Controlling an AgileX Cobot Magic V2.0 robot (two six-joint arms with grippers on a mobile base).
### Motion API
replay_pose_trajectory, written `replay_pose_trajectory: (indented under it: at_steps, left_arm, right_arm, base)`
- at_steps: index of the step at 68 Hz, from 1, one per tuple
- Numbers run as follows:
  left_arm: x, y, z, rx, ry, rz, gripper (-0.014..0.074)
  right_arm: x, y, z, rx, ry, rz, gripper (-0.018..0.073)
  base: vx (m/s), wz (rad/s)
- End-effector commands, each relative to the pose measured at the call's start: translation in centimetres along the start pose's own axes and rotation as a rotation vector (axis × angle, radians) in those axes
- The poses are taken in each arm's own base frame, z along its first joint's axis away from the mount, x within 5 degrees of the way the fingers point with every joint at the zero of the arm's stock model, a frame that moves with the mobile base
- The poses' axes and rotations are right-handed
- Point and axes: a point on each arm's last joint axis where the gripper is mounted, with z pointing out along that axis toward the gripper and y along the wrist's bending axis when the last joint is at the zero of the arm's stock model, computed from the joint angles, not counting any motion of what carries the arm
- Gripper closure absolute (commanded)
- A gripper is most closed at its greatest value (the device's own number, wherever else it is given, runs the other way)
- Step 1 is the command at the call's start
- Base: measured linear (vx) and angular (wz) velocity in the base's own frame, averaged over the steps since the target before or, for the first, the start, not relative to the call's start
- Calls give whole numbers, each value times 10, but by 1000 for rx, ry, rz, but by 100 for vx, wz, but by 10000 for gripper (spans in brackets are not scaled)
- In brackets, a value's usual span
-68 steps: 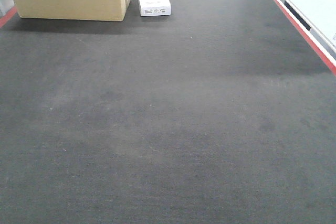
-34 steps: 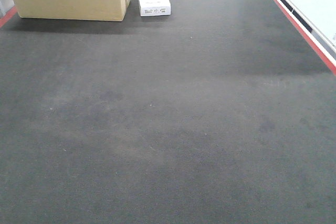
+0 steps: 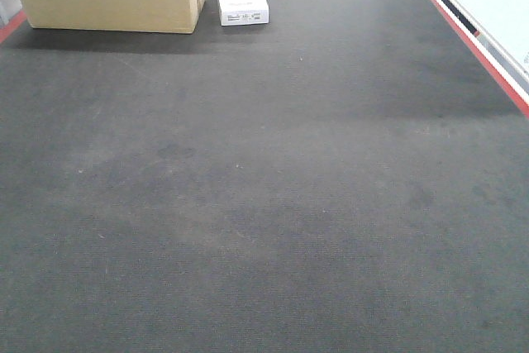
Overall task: Move and align brake pads A on conveyor
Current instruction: 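Lower the left gripper's brake pad onto the belt and open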
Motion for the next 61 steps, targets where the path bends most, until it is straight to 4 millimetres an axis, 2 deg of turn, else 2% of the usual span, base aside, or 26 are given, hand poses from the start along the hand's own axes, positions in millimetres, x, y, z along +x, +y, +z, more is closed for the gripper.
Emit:
replay_pose_trajectory:
  at_steps: [1, 10, 23, 31, 44, 61]
  left_arm:
    - [-21, 0, 3, -2, -89, -48, 601]
    - [-32, 1, 24, -14, 58, -67, 599]
    - [-48, 2, 69, -24, 267, -111, 594]
    - [-50, 3, 98, -31, 390, -115, 591]
    - [-41, 6, 146, -42, 563, -118, 573]
    - [-9, 9, 201, -58, 758, -126, 536]
  right_arm:
    - [-19, 1, -3, -13, -126, -14, 564]
    - [-19, 1, -3, -13, -126, -14, 564]
    - [-19, 1, -3, -13, -126, -14, 564]
    - [-19, 1, -3, -13, -126, -14, 564]
    - [-19, 1, -3, -13, -126, -14, 564]
    - [-19, 1, -3, -13, -126, -14, 564]
  base:
    - [0, 0]
    - [0, 0]
    - [0, 0]
    - [0, 0]
    - [0, 0]
    - [0, 0]
